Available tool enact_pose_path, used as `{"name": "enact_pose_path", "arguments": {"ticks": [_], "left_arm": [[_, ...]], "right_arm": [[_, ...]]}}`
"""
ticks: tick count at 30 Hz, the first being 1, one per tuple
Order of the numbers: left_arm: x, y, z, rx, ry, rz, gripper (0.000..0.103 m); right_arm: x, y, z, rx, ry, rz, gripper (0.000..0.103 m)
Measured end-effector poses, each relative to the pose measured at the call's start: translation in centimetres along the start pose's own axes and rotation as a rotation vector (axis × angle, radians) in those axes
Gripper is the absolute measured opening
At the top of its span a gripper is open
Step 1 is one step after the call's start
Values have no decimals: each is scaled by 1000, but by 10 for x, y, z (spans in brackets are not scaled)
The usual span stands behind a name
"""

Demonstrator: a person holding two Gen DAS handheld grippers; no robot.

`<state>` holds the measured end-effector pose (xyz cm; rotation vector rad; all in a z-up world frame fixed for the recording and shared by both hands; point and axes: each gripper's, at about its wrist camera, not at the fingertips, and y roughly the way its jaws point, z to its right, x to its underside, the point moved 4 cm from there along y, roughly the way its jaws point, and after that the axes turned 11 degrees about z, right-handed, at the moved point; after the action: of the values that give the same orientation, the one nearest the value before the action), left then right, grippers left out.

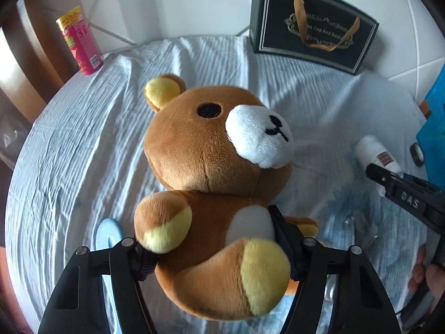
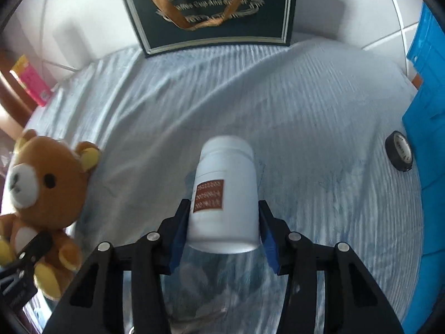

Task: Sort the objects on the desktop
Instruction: 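Grasp the brown teddy bear with the left gripper while the right gripper grasps the white pill bottle, then carry the teddy bear with the left gripper while the right gripper carries the pill bottle to the bin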

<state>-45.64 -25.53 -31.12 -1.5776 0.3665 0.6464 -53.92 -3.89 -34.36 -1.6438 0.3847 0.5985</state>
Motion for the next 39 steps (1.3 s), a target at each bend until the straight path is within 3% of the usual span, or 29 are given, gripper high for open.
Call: {"name": "enact_pose_path", "arguments": {"ticks": [16, 32, 39], "left_arm": [[-5, -88, -14, 10, -39, 140, 67], [7, -205, -22, -38, -86, 298, 67], [5, -258, -19, -12, -59, 392, 67]], "right_arm": [[-6, -101, -32, -137, -60, 138, 46], [-1, -229, -78, -212, -210, 310, 46], [4, -295, -82, -189, -222, 402, 46]]}}
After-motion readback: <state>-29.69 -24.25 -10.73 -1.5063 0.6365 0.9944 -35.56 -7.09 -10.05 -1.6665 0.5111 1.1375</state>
